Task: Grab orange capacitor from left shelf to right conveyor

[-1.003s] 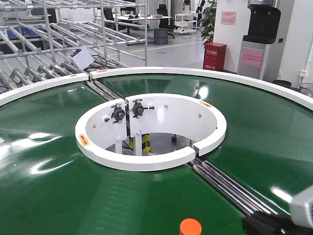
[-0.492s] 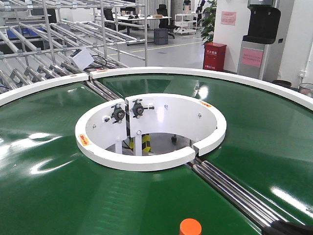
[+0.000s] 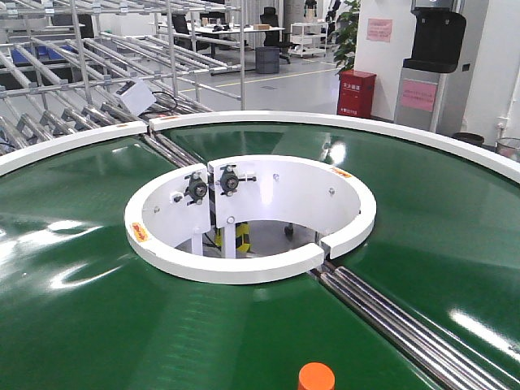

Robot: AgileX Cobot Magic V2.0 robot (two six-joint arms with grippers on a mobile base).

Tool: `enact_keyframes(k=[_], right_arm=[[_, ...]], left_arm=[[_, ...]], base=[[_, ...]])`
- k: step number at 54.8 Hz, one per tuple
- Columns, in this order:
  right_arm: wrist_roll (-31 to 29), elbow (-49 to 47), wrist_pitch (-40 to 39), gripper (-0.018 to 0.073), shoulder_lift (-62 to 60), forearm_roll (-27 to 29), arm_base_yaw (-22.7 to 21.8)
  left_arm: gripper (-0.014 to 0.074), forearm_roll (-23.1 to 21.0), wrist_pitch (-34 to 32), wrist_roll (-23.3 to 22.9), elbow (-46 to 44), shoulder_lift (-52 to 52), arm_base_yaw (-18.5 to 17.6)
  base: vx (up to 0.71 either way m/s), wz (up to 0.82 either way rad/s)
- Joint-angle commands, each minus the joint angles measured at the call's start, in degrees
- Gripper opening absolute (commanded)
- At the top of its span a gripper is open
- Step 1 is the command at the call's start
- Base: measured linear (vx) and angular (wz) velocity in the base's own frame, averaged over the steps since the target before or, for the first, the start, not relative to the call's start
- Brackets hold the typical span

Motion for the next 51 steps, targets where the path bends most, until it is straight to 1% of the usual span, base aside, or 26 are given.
enact_keyframes(k=[1,5,7,10,14,17,21,51], right_arm=[[-0.69,0.23,2.86,-0.0012,-4.93,-0.15,-3.68],[-0.76,2.15,5.45,-0.0012,-10.55,-0.83,-5.53],[-0.76,3.14,5.28,-0.0012,-12.35,-1.75,-6.09],[-0.76,4.68,3.17,-0.0012,-11.76,-2.96,-6.68],[-0.76,7.03,0.59,-0.0012,-11.79,-2.96,-6.68],[-0.76,6.90,2.29,-0.0012,-11.92,-2.96,-6.68],[-0.76,6.90,2.57,-0.0012,-11.92,-2.96,-6.68],[-0.76,6.90,2.68,-0.0012,-11.92,-2.96,-6.68]], left_arm=[[-0.0006,-0.27,-4.74,-0.32,-1.71,-0.20,-0.44],[-0.0006,-0.27,-4.74,-0.32,-1.71,-0.20,-0.44],[-0.0006,-0.27,-4.74,-0.32,-1.71,-0.20,-0.44],[-0.0006,-0.27,-4.74,-0.32,-1.71,-0.28,-0.44],[-0.0006,-0.27,-4.74,-0.32,-1.71,-0.28,-0.44],[-0.0006,-0.27,-4.74,-0.32,-1.71,-0.28,-0.44],[-0.0006,-0.27,-4.74,-0.32,-1.71,-0.28,-0.44],[-0.0006,-0.27,-4.74,-0.32,-1.71,-0.28,-0.44]], base=[[0.00,0.00],[0.00,0.00],[0.00,0.00],[0.00,0.00],[0.00,0.00],[0.00,0.00],[0.00,0.00],[0.00,0.00]])
